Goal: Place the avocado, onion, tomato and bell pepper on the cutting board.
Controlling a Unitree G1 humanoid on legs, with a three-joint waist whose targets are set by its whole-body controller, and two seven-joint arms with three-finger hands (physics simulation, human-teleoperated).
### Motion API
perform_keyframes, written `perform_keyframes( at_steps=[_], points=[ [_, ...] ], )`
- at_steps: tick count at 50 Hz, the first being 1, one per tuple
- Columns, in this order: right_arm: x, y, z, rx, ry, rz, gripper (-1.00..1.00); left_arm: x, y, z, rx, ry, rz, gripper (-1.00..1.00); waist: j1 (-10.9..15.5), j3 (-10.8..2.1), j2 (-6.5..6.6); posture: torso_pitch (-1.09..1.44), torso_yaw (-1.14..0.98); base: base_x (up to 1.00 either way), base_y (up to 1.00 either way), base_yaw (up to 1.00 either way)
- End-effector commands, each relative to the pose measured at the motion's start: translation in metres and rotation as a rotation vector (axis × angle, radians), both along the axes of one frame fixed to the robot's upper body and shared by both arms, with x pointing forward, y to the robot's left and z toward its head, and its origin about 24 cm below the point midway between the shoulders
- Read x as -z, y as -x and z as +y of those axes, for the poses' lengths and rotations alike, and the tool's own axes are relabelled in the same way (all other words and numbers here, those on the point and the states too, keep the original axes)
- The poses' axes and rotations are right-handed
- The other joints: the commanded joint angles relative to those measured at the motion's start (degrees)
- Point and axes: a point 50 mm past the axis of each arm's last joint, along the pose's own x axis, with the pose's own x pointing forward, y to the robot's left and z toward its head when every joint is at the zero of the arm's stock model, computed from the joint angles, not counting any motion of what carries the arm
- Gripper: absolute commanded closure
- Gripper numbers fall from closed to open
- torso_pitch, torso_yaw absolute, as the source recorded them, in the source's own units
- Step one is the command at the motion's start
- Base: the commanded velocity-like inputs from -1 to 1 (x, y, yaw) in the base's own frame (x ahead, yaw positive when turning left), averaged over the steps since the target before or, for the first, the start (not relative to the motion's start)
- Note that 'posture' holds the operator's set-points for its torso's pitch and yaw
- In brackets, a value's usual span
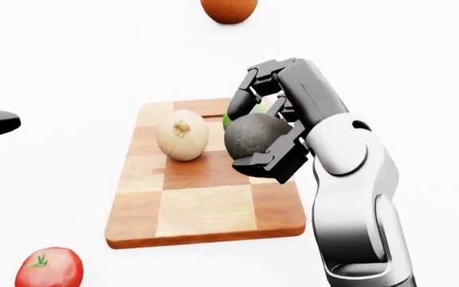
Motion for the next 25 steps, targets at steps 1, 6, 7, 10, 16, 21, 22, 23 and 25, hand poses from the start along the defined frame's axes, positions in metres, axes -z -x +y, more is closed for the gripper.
perform_keyframes(
  at_steps=[1,6,7,10,16,21,22,23,25],
  points=[
    [-0.019,0.004,0.001,-0.007,0.002,-0.092,1.0,-0.018,0.004,-0.002,0.002,-0.037,-0.084,-1.0,0.0,-0.99,0.27,-0.25,0.0,0.0,0.0,0.0],
    [-0.013,0.005,0.003,-0.011,-0.005,-0.077,1.0,-0.019,0.003,-0.002,0.003,-0.035,-0.087,-1.0,0.0,-0.99,0.25,-0.25,0.0,0.0,0.0,0.0],
    [-0.01,0.005,0.004,-0.015,-0.003,-0.071,1.0,-0.018,0.003,-0.002,0.004,-0.035,-0.086,-1.0,-0.1,-0.99,0.26,-0.25,0.0,0.0,0.0,0.0],
    [-0.005,0.005,0.006,-0.021,-0.008,-0.062,1.0,-0.018,0.002,-0.002,0.005,-0.034,-0.087,-1.0,-0.1,-1.04,0.32,-0.25,0.0,0.0,0.0,0.0],
    [0.001,0.004,0.011,-0.037,-0.009,-0.05,1.0,-0.016,0.003,-0.001,0.001,-0.038,-0.084,-1.0,-0.3,-1.1,0.44,-0.25,0.0,0.0,0.0,0.0],
    [0.006,0.004,0.015,-0.051,-0.013,-0.038,0.97,-0.015,0.003,-0.001,-0.001,-0.034,-0.084,-1.0,-0.4,-1.05,0.49,-0.25,0.0,0.0,0.0,0.0],
    [0.007,0.003,0.015,-0.05,-0.013,-0.037,0.95,-0.015,0.003,-0.001,-0.001,-0.034,-0.083,-1.0,-0.4,-1.06,0.49,-0.25,0.0,0.0,0.0,0.0],
    [0.008,0.003,0.016,-0.052,-0.016,-0.036,0.94,-0.014,0.003,-0.001,-0.002,-0.033,-0.084,-1.0,-0.4,-1.07,0.49,-0.25,0.0,0.0,0.0,0.0],
    [0.01,0.003,0.017,-0.056,-0.018,-0.03,0.89,-0.013,0.003,-0.001,0.0,-0.032,-0.082,-1.0,-0.4,-1.1,0.49,-0.25,0.0,0.0,0.0,0.0]
  ],
)
